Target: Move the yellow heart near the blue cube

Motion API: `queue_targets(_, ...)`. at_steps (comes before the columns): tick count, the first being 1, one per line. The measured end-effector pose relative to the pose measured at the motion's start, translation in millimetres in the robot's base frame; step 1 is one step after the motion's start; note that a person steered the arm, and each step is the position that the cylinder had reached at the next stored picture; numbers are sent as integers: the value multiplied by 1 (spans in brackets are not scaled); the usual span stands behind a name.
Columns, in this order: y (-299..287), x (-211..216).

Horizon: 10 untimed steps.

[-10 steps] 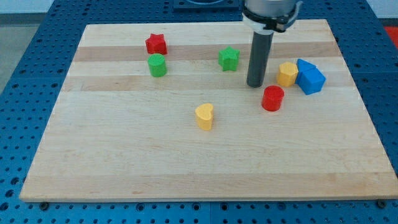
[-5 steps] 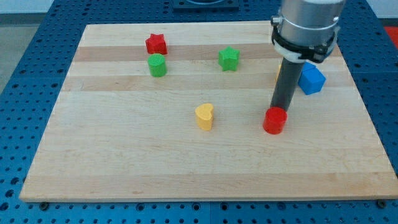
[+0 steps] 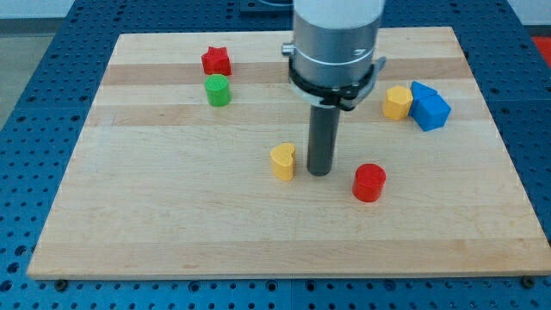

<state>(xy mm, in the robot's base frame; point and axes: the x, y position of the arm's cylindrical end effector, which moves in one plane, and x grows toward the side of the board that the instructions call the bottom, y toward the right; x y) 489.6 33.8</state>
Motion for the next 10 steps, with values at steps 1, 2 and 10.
queue_targets(1,-30,8)
queue_targets(2,-58,18)
queue_targets(10,-39,-30)
